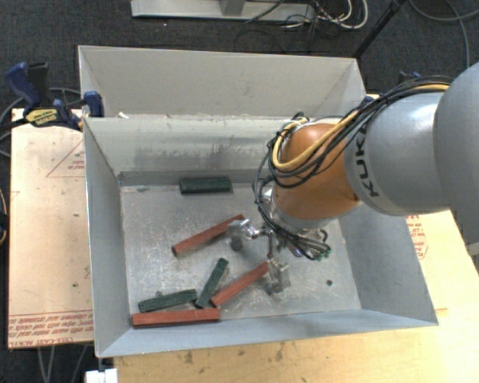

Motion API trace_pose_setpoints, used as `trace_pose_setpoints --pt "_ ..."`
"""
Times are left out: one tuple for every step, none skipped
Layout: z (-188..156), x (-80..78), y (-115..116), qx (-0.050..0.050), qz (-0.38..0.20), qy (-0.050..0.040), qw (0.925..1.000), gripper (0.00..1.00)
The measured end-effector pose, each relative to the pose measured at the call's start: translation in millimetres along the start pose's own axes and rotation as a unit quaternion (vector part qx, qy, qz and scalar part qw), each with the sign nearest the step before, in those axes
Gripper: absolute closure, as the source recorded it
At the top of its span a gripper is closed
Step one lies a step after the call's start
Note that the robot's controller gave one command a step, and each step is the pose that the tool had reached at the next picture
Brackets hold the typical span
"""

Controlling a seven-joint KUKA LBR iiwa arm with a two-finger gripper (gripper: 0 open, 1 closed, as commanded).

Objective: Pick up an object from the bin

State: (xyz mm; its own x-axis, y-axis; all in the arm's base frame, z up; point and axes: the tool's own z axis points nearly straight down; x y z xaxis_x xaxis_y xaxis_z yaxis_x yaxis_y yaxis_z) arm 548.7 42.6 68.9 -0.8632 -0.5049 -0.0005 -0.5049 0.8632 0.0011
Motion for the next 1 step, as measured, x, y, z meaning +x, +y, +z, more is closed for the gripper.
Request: trace_pose_setpoints --pt "-1.5 -0.9 -0.3 0.001 0.0 -0.0011 1.0 1.0"
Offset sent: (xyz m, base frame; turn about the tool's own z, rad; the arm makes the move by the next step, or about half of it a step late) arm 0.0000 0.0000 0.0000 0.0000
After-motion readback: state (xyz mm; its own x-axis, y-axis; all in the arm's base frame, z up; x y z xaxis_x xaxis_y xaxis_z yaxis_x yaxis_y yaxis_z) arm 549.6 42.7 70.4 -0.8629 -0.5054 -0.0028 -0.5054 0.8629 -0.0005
